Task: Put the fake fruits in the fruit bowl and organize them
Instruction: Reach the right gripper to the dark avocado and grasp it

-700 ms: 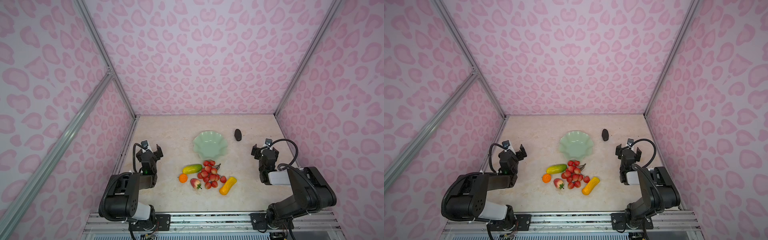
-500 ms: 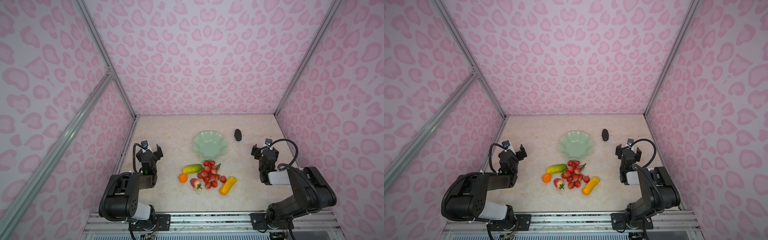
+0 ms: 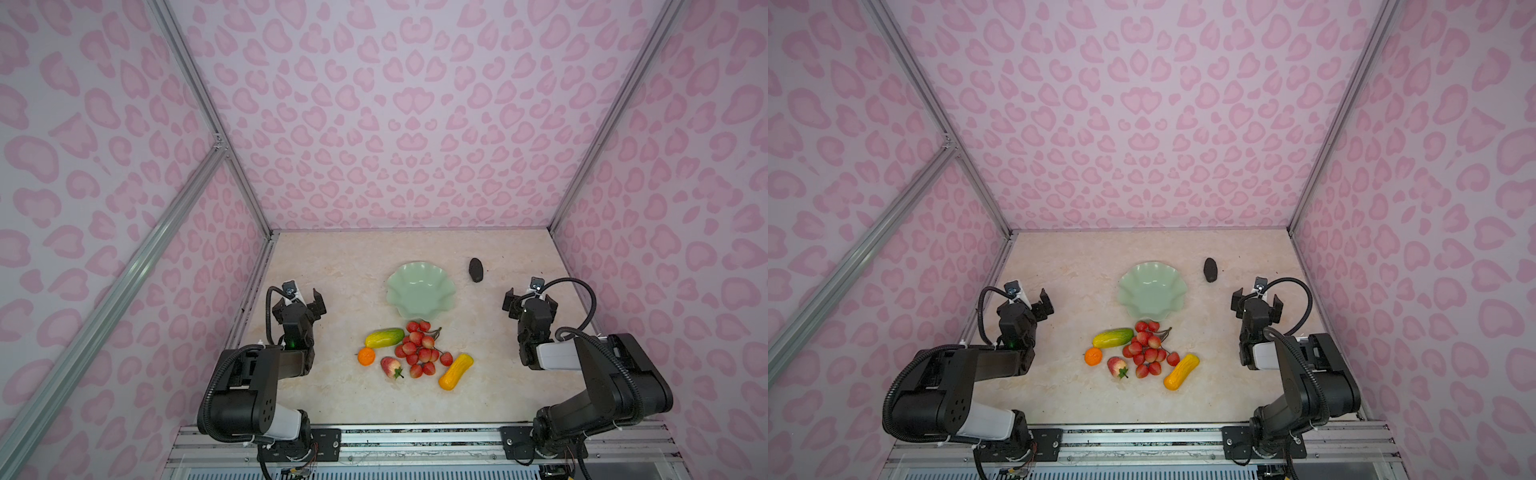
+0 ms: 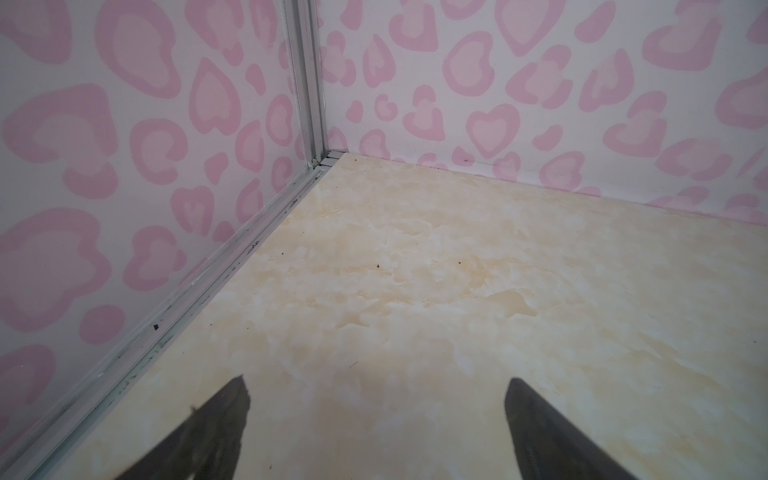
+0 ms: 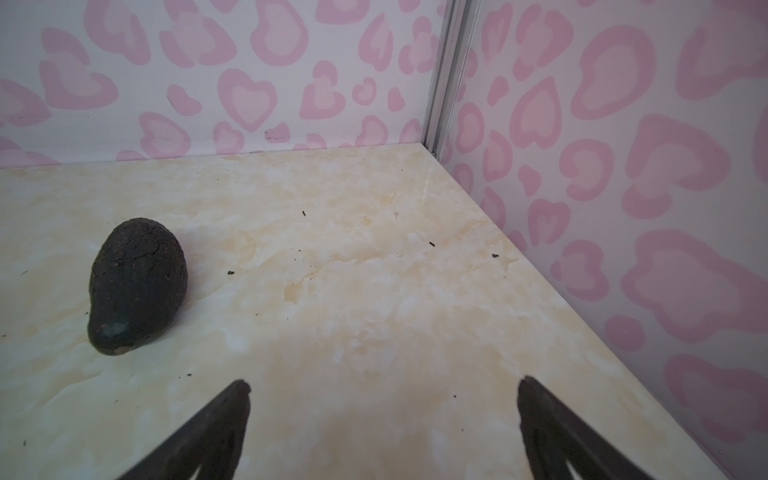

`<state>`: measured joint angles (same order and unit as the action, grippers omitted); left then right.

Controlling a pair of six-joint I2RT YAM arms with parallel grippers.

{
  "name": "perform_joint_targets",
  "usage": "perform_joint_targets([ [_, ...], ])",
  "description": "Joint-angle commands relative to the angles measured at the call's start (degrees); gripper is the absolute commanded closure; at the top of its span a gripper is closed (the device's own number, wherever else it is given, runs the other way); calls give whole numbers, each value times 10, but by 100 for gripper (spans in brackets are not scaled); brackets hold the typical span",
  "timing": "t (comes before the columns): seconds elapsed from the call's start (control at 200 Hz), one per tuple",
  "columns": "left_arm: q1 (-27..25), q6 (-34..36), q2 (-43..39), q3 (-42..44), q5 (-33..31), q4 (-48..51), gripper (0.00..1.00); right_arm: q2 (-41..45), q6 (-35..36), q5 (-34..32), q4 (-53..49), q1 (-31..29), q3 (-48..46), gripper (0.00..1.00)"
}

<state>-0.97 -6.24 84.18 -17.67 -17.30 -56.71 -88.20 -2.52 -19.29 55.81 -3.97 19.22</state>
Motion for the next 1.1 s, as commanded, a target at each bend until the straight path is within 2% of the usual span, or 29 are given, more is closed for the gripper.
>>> perform_joint_targets([
  [0.0,0,3,0,1,2,-16,3,1,-4,-2,2,0,0,0],
  [0.13,0,3,-6,5,-2,-21,2,3,-2,-7,9,-1,-2,0],
  [0.195,-1,5,-40,5,-5,6,0,15,5,-27,20,-7,-3,0],
  [0.24,-14,10,-80,3,-36,44,0,50,4,-70,-56,-22,21,0],
  [0.305,-37,1,-145,-14,-103,118,1,114,-39,-101,-245,-33,91,0],
  [0.335,-40,-24,-174,-25,-116,162,1,137,-75,-93,-333,-31,123,0],
  [0.38,-39,-64,-215,-43,-106,227,1,158,-128,-88,-403,-30,159,0],
  [0.43,-40,-92,-250,-58,-76,281,1,167,-155,-58,-433,-25,183,0],
  [0.52,-40,-138,-296,-66,-18,339,1,155,-150,53,-444,-9,205,0],
  [0.6,-40,-166,-332,-62,33,379,1,116,-155,89,-438,-8,232,0],
  [0.8,-40,-189,-392,-59,135,463,2,-84,-135,208,-632,-10,456,7],
  [0.955,-40,-195,-423,-57,180,518,4,-234,-131,228,-711,-11,605,13],
  [1.095,-41,-204,-460,-51,207,556,5,-307,-126,233,-734,-22,681,15],
])
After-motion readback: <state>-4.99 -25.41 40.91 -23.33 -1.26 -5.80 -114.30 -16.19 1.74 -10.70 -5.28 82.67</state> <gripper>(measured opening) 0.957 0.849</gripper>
